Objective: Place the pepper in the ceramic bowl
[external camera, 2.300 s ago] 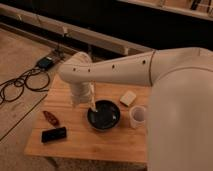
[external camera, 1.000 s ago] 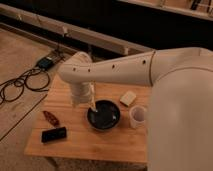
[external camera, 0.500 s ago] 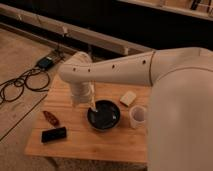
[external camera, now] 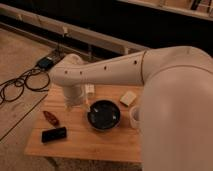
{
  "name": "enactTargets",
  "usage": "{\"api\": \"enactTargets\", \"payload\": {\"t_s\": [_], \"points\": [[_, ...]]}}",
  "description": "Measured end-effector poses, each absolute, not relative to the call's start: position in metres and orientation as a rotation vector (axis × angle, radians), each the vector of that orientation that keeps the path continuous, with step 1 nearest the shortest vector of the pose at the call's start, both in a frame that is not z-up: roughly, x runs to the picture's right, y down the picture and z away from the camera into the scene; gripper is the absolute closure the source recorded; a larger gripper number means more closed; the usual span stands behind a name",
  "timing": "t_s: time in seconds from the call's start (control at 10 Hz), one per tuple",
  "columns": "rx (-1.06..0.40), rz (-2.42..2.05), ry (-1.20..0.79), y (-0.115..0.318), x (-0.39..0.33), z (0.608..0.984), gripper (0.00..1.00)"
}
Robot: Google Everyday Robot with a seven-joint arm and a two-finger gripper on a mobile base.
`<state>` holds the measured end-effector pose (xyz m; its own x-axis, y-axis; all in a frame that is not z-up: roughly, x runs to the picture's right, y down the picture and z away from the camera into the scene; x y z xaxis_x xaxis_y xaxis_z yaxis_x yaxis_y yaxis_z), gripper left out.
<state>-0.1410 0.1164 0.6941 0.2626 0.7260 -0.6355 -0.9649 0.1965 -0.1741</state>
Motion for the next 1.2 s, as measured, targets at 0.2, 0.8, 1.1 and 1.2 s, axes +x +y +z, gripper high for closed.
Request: {"api": "enactTargets", "payload": {"t_s": [0.2, 0.8, 1.1, 1.2], "points": [[-0.621, 1.136, 0.427, 0.126, -0.166, 0.692, 0.35], [-0.696, 0.893, 0.315, 0.166, -0.232, 0.721, 0.35], [-0.729, 0.81, 0.285, 0.186, -0.248, 0.758, 0.35], [-0.733, 0.783, 0.275, 0.192, -0.253, 0.77, 0.35]]}}
